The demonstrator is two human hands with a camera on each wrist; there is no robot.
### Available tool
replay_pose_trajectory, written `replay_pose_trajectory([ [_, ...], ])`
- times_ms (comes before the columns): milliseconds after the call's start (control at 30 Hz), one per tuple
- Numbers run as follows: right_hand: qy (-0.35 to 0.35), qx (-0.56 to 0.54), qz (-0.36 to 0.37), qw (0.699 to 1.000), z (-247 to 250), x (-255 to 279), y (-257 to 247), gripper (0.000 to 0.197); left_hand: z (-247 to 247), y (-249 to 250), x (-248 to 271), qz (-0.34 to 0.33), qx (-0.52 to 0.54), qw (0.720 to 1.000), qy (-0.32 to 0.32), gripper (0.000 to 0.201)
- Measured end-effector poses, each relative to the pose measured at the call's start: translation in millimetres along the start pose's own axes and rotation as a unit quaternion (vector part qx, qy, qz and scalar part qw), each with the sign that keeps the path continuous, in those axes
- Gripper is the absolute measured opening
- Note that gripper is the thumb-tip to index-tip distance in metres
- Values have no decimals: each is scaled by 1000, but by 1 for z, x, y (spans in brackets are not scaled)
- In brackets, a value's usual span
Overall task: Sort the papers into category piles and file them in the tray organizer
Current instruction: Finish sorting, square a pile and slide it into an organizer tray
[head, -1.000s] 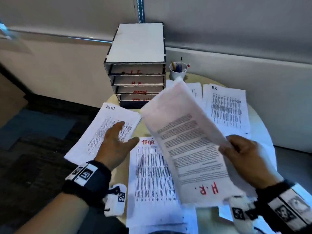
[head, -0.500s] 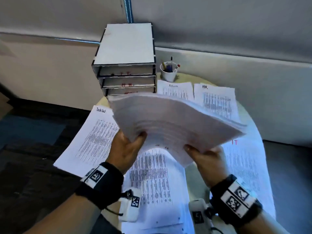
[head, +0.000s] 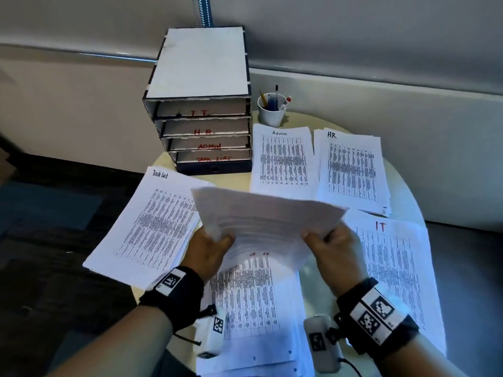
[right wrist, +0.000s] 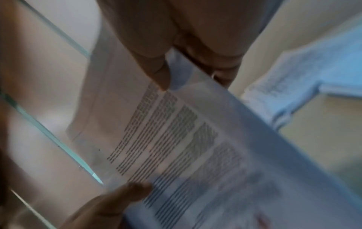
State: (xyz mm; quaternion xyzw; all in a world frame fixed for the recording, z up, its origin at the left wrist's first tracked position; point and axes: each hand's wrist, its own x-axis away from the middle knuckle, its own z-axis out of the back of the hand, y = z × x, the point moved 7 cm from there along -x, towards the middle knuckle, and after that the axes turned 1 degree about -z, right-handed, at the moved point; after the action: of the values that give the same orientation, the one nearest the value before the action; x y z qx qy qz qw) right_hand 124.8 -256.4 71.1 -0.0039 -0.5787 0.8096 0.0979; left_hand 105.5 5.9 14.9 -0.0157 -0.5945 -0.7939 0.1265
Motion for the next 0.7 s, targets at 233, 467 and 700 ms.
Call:
replay_pose_trajectory([
  [233, 91, 273, 423, 859, 61, 35, -107, 67, -22, 121, -1, -282, -357, 888, -69, 11],
  [467, -91, 485, 341, 800, 52, 12, -62, 6, -100, 164, 13, -385, -527, 731, -198, 6],
  [700, -120, 303, 21, 945, 124, -87, 13, 21, -55, 148, -21, -338, -381, 852, 122, 40],
])
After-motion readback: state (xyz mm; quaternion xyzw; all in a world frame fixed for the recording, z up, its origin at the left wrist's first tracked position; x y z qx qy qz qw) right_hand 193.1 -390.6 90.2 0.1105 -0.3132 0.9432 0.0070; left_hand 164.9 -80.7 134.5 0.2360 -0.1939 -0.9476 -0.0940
